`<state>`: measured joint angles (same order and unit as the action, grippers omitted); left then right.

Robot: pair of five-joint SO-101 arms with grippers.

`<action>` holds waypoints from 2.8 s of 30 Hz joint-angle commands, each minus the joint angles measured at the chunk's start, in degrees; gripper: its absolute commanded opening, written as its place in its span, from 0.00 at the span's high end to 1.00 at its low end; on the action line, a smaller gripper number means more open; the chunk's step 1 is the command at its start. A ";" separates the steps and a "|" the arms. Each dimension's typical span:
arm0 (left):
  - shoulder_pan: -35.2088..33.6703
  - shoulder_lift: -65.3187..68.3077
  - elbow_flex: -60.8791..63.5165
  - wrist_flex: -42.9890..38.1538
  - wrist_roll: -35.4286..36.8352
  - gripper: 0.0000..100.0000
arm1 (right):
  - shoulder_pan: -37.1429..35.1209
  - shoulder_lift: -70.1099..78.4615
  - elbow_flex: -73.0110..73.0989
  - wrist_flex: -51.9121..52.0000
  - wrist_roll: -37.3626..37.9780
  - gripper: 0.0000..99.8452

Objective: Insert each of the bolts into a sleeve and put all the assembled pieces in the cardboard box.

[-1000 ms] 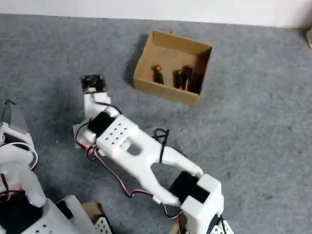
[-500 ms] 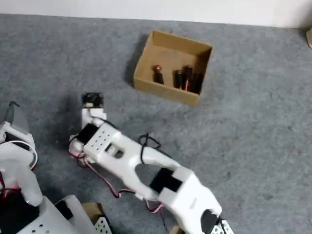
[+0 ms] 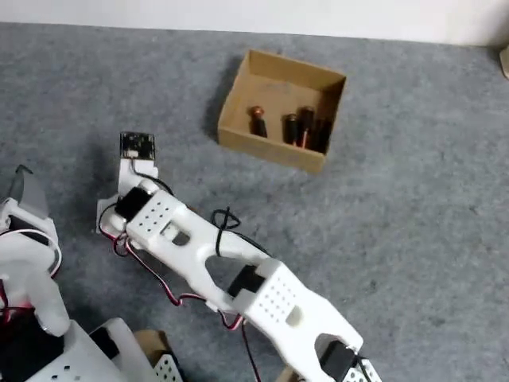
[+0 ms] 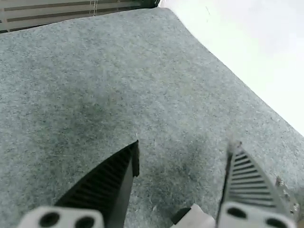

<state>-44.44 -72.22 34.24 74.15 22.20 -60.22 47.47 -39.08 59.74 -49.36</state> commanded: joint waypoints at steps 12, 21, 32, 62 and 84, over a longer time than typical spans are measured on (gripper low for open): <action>0.92 0.22 -0.57 0.26 -0.44 0.71 | 2.86 9.89 -10.15 -0.04 -3.69 0.64; 0.75 0.13 -0.57 0.26 -0.35 0.71 | 2.86 10.33 -10.07 5.76 -9.58 0.64; 1.10 0.13 -0.48 0.26 -0.26 0.71 | 3.21 9.36 -14.73 17.27 -11.25 0.64; 1.10 0.13 -0.48 0.26 -0.26 0.71 | 3.56 16.66 -20.97 22.99 -10.73 1.00; 1.10 0.13 -0.48 0.26 -0.26 0.71 | 4.18 17.36 -49.89 29.67 0.44 0.99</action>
<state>-44.26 -72.22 34.24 74.15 22.20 -56.18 66.90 -85.93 90.86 -50.24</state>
